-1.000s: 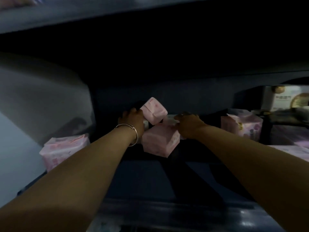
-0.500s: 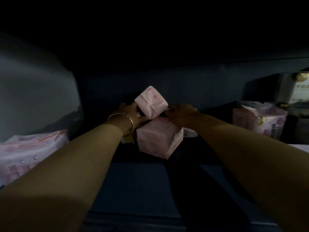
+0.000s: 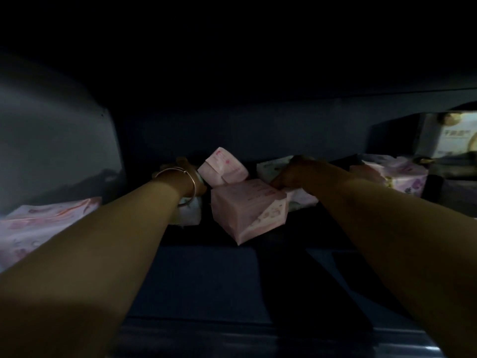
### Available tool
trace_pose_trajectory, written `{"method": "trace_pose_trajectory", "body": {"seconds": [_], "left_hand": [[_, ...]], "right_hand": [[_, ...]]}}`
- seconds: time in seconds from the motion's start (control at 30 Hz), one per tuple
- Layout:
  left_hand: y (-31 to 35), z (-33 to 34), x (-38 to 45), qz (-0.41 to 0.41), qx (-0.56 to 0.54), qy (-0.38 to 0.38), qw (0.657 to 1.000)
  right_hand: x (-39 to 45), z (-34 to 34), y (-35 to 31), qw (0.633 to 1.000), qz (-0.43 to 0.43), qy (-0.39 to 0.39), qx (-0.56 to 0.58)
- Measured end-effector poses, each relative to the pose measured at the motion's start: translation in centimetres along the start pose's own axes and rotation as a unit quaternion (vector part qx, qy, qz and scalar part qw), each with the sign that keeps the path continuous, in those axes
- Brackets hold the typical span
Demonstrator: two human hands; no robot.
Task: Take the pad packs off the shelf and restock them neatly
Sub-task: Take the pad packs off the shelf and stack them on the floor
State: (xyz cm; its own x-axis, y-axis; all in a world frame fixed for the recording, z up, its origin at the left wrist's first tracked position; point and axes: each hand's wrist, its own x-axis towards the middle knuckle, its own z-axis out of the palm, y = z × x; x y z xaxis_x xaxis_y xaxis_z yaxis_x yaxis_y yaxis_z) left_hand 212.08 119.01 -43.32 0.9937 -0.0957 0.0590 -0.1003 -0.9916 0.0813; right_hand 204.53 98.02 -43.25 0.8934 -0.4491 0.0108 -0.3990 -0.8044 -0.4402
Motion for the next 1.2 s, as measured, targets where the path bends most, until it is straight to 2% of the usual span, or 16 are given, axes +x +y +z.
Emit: {"method": "trace_pose_trajectory", "body": {"seconds": [0.07,0.1,0.17,0.23,0.33,0.43,0.5,0.57,0.7,0.77,0.83,1.07,1.2], "left_hand": [[0.1,0.0,-0.3,-0.026,-0.010,0.050,0.998],[0.2,-0.2,-0.7,-0.033,-0.008,0.063,0.997],[0.1,-0.5,-0.9,-0.028,0.019,0.052,0.998],[0.2,-0.5,-1.3,-0.016,0.037,0.015,0.999],[0.3,0.7,-0.9,0.013,0.042,-0.019,0.999],[0.5,0.3,-2.8,-0.020,0.006,0.009,1.000],[0.6,0.2,-3.7,-0.053,-0.023,0.033,0.998],[0.7,-0.1,-4.3,-0.073,-0.048,0.082,0.993],[1.0,-2.2,-6.7,-0.057,-0.087,0.174,0.979],[1.2,-3.5,-8.3,-0.039,-0.097,0.223,0.969],[1.3,-4.8,-10.0,-0.008,-0.106,0.239,0.965],[0.5,-7.4,-19.1,0.067,-0.055,0.185,0.979],[0.6,-7.3,-26.4,0.111,-0.023,0.095,0.989]], "right_hand": [[-1.0,0.0,-0.3,0.984,0.003,0.091,-0.155],[-1.3,0.2,-0.2,0.960,-0.025,0.136,-0.242],[-2.2,0.2,0.3,0.925,-0.087,0.192,-0.317],[-2.6,0.4,0.6,0.938,-0.088,0.187,-0.279],[-2.7,0.6,0.5,0.973,-0.025,0.140,-0.183],[-2.9,-0.2,1.3,0.975,0.052,0.118,-0.182],[-3.0,-0.3,1.7,0.975,0.054,0.126,-0.175],[-3.7,-0.2,1.7,0.973,0.022,0.156,-0.166],[-5.9,-1.1,1.3,0.952,-0.078,0.243,-0.170],[-7.4,-2.5,0.7,0.951,-0.116,0.252,-0.137],[-9.2,-4.1,0.2,0.957,-0.140,0.229,-0.108],[-19.2,-7.0,2.9,0.957,-0.224,0.172,-0.065],[-26.4,-7.7,6.5,0.961,-0.246,0.115,-0.055]]}}
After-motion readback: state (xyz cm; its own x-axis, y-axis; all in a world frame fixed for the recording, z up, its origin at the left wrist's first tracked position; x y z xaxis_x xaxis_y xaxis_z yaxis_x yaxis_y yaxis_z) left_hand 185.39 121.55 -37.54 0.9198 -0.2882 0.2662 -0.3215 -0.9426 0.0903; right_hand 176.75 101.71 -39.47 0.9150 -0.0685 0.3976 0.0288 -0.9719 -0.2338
